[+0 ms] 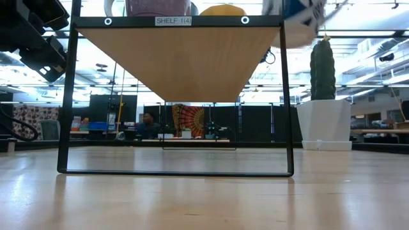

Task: Place coffee mugs
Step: Put the white blue mug on the shelf

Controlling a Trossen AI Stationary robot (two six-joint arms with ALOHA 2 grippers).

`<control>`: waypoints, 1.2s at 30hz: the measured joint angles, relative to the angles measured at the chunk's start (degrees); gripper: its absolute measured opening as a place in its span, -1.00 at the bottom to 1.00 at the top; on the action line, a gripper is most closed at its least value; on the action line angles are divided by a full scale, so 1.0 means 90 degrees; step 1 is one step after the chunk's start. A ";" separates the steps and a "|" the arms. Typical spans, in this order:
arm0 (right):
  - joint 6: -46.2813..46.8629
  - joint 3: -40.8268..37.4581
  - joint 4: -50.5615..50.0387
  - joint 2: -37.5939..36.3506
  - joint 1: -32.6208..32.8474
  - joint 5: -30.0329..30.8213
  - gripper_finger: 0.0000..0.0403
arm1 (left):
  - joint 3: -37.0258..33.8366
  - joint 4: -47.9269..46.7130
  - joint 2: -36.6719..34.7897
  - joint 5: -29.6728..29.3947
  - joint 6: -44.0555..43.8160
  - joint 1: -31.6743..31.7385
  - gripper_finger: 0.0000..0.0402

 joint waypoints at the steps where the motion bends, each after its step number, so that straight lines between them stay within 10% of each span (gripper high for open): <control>1: -0.0277 0.0120 0.0051 0.0030 -0.0102 -0.0156 -0.63 | 0.0000 -0.0001 0.0000 0.0000 -0.0001 0.0000 -0.23; 23: -0.2829 0.1421 0.0876 0.1118 -0.2087 -0.2468 -0.62 | 0.0000 -0.0005 0.0001 -0.0238 -0.0131 0.0000 -0.23; 36: -0.2944 0.1430 0.1007 0.1356 -0.2168 -0.2412 -0.61 | 0.0000 -0.0007 0.0002 -0.0238 -0.0179 0.0000 -0.23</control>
